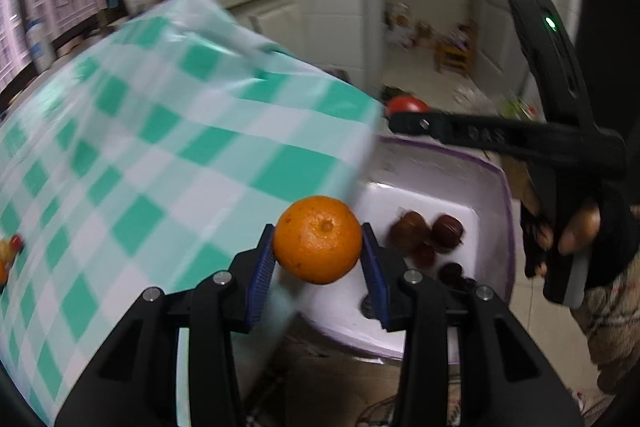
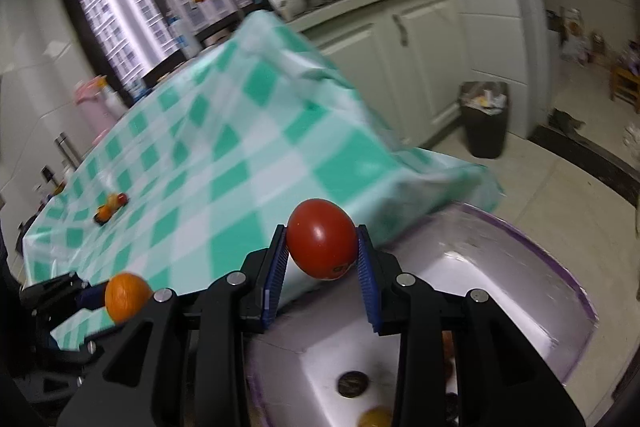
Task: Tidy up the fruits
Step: 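Lower both fruits into the white box and open both tools, then move both tools back over the remaining fruits on the table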
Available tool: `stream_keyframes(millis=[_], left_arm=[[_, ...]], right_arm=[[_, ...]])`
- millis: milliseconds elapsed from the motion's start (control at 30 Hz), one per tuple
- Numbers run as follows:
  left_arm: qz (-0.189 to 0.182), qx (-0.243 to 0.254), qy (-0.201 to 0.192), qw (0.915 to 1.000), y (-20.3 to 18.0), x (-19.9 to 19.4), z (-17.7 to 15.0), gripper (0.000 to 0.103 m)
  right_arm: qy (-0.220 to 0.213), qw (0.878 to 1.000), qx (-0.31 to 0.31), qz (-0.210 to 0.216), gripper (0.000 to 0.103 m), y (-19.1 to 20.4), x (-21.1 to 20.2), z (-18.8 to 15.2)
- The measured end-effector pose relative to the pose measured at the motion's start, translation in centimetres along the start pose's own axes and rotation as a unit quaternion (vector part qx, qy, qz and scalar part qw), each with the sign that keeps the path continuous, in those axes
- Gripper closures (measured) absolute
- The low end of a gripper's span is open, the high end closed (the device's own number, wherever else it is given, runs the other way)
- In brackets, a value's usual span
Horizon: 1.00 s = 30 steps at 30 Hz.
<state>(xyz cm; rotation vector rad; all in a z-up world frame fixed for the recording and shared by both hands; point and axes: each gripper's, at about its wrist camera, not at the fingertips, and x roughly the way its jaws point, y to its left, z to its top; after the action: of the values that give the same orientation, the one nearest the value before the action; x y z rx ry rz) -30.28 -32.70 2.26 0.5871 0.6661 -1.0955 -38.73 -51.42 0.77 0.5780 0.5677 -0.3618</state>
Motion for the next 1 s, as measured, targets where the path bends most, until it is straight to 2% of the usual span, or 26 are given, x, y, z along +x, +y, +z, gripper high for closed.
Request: stream_keyframes(millis=[133, 300, 367, 467, 600, 800, 833, 867, 933, 967, 1000], left_arm=[[-0.024, 0.054, 0.019, 0.9981, -3.1, 2.2, -0.2, 0.061], [-0.052, 0.119, 0.067, 0.9892, -6.4, 6.1, -1.1, 0.061], [-0.058, 0.137, 0.087, 0.9851, -7.3, 8.1, -1.7, 0.061], [-0.060, 0.144, 0.114, 0.9812, -7.8, 10.6, -2.4, 0.061], [-0.061, 0.126, 0.144, 0.9796, -7.5, 13.1, -3.1, 0.061], [-0.058, 0.129, 0.140, 0.9799, -7.3, 13.5, -3.9, 0.060], [-0.058, 0.134, 0.131, 0.9806, -7.4, 13.2, -4.0, 0.051], [-0.054, 0.138, 0.122, 0.9814, -7.6, 12.9, -4.0, 0.035], [-0.049, 0.146, 0.098, 0.9832, -7.8, 11.7, -3.9, 0.021], [-0.050, 0.155, 0.084, 0.9832, -7.9, 10.9, -3.9, 0.019], [-0.047, 0.163, 0.072, 0.9829, -8.0, 10.2, -3.9, 0.018]], right_arm=[[0.008, 0.999, 0.030, -0.029, 0.070, -3.1, -0.1, -1.2], [0.041, 0.995, 0.055, -0.077, 0.070, -6.4, 1.4, -3.0], [0.062, 0.991, 0.056, -0.109, 0.070, -7.4, 2.5, -3.8], [0.086, 0.985, 0.060, -0.135, 0.070, -8.5, 3.9, -4.8], [0.106, 0.980, 0.065, -0.153, 0.070, -9.5, 5.1, -5.7], [0.127, 0.974, 0.071, -0.174, 0.067, -10.3, 6.3, -6.1], [0.126, 0.974, 0.073, -0.175, 0.065, -10.3, 6.4, -6.0], [0.125, 0.974, 0.073, -0.176, 0.064, -10.2, 6.3, -5.9], [0.119, 0.974, 0.072, -0.177, 0.059, -9.9, 6.0, -5.4], [0.114, 0.974, 0.072, -0.180, 0.047, -9.7, 5.8, -5.1], [0.108, 0.975, 0.072, -0.181, 0.040, -9.7, 5.4, -4.9]])
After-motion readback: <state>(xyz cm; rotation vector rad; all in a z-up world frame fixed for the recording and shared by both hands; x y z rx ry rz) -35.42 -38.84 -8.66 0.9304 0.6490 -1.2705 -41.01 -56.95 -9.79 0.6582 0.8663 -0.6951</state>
